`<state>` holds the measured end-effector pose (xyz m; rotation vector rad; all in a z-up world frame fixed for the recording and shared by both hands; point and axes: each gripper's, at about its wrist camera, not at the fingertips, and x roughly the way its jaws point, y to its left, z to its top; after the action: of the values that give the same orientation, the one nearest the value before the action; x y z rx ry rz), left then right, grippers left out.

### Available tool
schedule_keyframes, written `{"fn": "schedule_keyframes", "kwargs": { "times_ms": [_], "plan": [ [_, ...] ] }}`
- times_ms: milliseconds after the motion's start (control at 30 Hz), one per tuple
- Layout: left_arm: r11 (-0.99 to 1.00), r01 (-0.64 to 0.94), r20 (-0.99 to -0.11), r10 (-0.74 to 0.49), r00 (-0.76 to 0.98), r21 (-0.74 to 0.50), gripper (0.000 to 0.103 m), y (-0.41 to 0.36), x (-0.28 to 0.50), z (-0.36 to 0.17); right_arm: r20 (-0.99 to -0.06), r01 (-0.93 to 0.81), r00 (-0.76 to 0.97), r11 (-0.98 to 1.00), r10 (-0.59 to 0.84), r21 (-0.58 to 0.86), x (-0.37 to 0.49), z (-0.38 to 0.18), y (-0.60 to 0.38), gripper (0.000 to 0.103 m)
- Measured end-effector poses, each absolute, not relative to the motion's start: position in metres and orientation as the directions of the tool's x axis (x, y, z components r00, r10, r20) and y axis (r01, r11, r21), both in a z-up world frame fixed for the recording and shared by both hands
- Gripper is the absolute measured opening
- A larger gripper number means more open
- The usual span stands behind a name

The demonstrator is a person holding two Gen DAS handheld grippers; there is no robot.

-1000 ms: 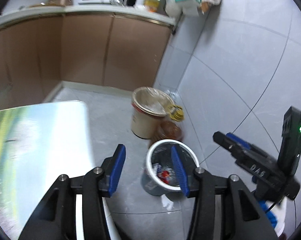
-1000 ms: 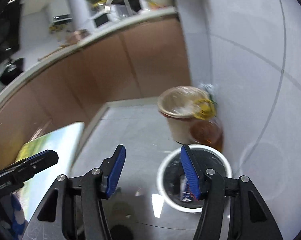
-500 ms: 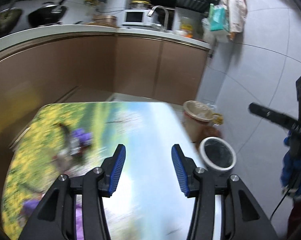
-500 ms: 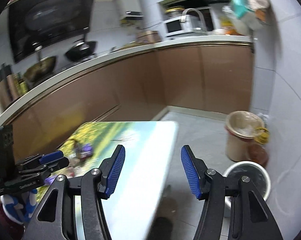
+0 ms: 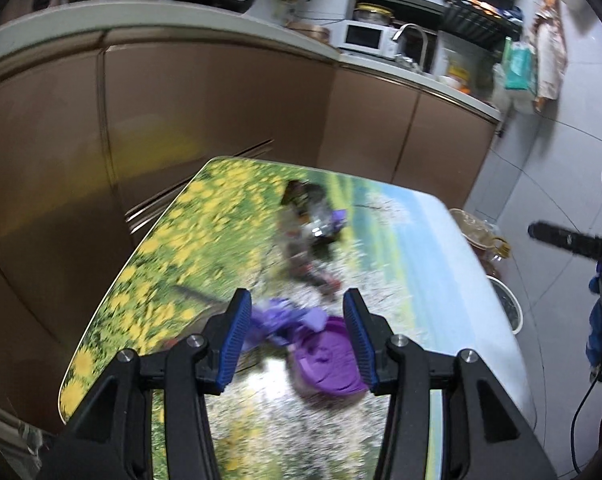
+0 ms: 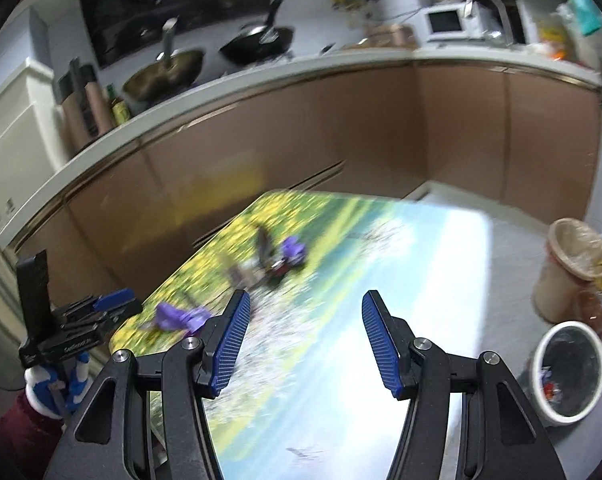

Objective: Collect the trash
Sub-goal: 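Move both tools back to the table, then grasp the purple wrapper with the left gripper while the right gripper grasps the purple lid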

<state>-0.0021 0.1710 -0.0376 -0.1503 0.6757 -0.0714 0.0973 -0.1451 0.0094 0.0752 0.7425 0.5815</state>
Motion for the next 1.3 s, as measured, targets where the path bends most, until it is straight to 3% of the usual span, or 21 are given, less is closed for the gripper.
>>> {"fn": "schedule_keyframes", "kwargs": {
  "times_ms": [300,633,967,1067,1300],
  "plan": [
    [0.979,-0.006,-0.665,-0.134,0.735,-0.204,0.046,0.188,0.019,-0.072,-0.740,-0.546,0.359,0.771,0.568,0.327,0.118,-0.069,-0.067,0.055],
    [0.972,0.011,-0.688,-0.176,0.704,-0.236,0.045,0.192,0.041,-0.096,-0.799,-0.605,0.196,0.711,0.569,0.358,0.141,-0.118,-0.009,0.049],
    [0.964,0.050,-0.691,-0.224,0.687,-0.263,0.010,0.183,0.045,-0.103,-0.833,-0.642,0.124,0.684,0.538,0.347,0.147,-0.143,0.018,0.023],
    [0.964,0.053,-0.686,-0.222,0.692,-0.259,0.005,0.179,0.043,-0.101,-0.839,-0.651,0.127,0.683,0.528,0.332,0.142,-0.146,0.020,0.010],
    [0.964,0.060,-0.664,-0.223,0.714,-0.259,0.000,0.172,0.037,-0.090,-0.824,-0.655,0.170,0.687,0.540,0.315,0.130,-0.134,0.008,0.005]
  ]
}}
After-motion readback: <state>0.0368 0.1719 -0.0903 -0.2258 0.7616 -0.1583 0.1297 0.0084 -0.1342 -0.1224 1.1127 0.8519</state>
